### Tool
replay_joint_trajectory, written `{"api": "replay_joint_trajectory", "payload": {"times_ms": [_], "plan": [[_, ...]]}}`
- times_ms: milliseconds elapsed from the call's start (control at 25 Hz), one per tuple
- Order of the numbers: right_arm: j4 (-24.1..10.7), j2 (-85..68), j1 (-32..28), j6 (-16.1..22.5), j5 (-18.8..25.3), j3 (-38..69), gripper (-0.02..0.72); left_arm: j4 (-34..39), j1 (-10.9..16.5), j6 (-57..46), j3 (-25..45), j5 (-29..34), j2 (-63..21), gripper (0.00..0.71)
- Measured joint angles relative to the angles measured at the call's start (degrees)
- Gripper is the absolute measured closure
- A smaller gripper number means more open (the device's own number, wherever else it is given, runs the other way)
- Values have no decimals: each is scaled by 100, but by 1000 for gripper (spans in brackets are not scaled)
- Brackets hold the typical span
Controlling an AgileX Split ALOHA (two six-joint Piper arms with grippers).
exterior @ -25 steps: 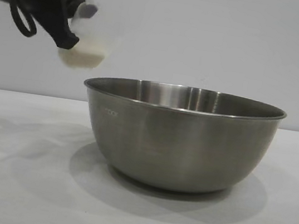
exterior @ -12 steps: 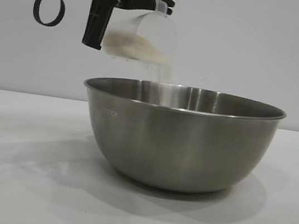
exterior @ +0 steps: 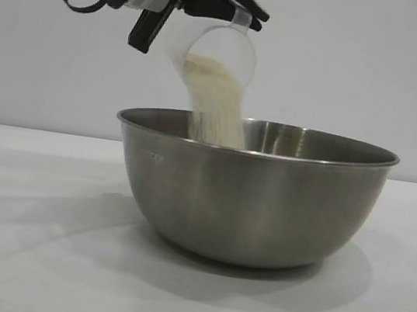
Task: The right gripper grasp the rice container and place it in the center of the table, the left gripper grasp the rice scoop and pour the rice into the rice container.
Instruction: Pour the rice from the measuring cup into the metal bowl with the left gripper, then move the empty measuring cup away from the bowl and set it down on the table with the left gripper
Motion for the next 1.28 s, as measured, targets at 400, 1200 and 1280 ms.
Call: {"api": "replay_joint_trajectory", "payload": {"times_ms": [400,1200,1280], "plan": [[-12,0,0,0,0,0,459,336,-35,268,0,-34,-341,710],[-21,0,0,0,0,0,459,-2172,361,-7438,162,24,95,710],[-21,0,0,0,0,0,459,-2907,680,-7726,415,-214,95,710]]}}
